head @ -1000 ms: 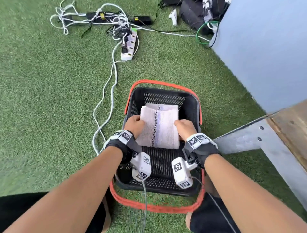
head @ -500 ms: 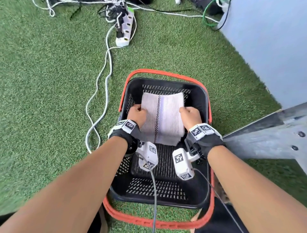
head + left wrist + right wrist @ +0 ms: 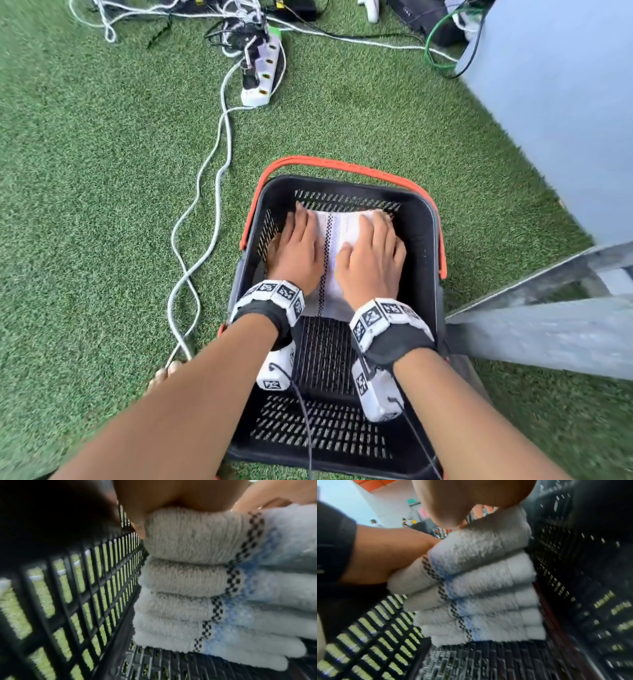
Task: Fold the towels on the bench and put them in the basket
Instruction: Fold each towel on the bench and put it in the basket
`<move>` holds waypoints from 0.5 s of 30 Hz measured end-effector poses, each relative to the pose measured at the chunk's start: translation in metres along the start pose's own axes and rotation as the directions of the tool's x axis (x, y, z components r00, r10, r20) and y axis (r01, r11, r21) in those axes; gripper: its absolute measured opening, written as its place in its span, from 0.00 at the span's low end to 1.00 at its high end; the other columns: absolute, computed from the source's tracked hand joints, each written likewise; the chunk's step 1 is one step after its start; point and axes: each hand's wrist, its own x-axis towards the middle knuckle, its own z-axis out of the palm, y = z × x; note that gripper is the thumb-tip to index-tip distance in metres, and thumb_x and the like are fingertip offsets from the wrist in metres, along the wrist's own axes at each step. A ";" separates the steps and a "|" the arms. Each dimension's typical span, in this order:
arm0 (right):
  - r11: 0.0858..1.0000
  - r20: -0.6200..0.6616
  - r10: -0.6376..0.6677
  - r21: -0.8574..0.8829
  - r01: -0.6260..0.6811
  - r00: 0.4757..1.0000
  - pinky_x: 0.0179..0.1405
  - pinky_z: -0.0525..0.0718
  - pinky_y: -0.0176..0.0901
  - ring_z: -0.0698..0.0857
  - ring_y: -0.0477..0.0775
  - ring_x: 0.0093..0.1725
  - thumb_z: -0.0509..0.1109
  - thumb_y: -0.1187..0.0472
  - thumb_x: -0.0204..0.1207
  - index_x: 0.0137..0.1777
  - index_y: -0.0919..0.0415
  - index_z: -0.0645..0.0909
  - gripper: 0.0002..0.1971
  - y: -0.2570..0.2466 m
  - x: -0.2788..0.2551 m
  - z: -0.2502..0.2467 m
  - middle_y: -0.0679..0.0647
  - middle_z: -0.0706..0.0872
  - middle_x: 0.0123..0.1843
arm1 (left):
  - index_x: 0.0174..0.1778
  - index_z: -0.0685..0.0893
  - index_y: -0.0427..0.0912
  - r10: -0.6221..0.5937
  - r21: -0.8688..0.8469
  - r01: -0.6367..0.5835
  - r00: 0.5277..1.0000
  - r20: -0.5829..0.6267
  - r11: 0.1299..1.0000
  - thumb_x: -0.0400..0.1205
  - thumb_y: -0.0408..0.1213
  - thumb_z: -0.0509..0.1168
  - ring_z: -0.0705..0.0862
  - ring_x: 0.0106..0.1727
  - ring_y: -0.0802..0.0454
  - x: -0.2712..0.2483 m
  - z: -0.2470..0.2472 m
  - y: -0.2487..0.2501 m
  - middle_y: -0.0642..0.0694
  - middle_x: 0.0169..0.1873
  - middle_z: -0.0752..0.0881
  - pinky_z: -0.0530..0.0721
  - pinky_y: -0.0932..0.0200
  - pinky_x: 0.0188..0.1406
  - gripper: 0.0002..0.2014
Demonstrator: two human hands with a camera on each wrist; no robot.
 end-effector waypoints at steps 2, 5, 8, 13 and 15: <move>0.999 0.041 0.027 -0.033 -0.025 0.999 0.76 0.60 0.59 0.58 0.56 0.81 0.55 0.53 0.78 0.77 0.62 0.64 0.28 0.009 -0.002 0.012 0.57 0.62 0.82 | 0.83 0.47 0.47 -0.005 0.029 0.005 1.000 0.012 1.000 0.87 0.46 0.43 0.42 0.83 0.53 0.000 0.009 -0.001 0.50 0.83 0.42 0.49 0.45 0.79 0.27; 0.998 0.051 0.036 -0.060 -0.033 0.998 0.78 0.56 0.60 0.52 0.56 0.83 0.52 0.49 0.79 0.81 0.62 0.58 0.31 0.017 -0.007 0.031 0.57 0.54 0.84 | 0.83 0.44 0.47 0.019 0.065 -0.017 1.000 -0.020 0.998 0.85 0.48 0.36 0.40 0.83 0.50 0.000 0.026 -0.004 0.49 0.83 0.40 0.50 0.45 0.81 0.28; 0.997 0.046 0.065 -0.048 -0.063 0.997 0.80 0.54 0.60 0.50 0.57 0.83 0.50 0.48 0.79 0.81 0.64 0.55 0.33 0.018 -0.009 0.044 0.58 0.52 0.84 | 0.83 0.45 0.47 0.051 0.115 -0.044 0.997 -0.055 0.992 0.82 0.50 0.33 0.40 0.83 0.47 0.001 0.036 -0.010 0.48 0.83 0.42 0.50 0.45 0.81 0.31; 0.998 0.028 0.050 0.043 -0.052 0.998 0.82 0.51 0.53 0.47 0.58 0.83 0.49 0.49 0.80 0.81 0.68 0.52 0.34 0.022 -0.005 0.053 0.62 0.50 0.84 | 0.83 0.46 0.47 0.053 0.118 -0.044 0.996 -0.075 0.992 0.82 0.50 0.35 0.41 0.83 0.46 0.005 0.042 -0.011 0.49 0.83 0.44 0.47 0.46 0.81 0.30; 0.997 0.053 0.051 0.061 -0.054 0.997 0.82 0.46 0.48 0.44 0.56 0.84 0.47 0.48 0.81 0.82 0.68 0.50 0.34 0.022 -0.004 0.050 0.62 0.47 0.84 | 0.83 0.45 0.47 0.046 0.116 -0.038 0.997 -0.062 0.992 0.83 0.50 0.35 0.39 0.83 0.46 0.004 0.040 -0.009 0.49 0.83 0.42 0.46 0.46 0.81 0.30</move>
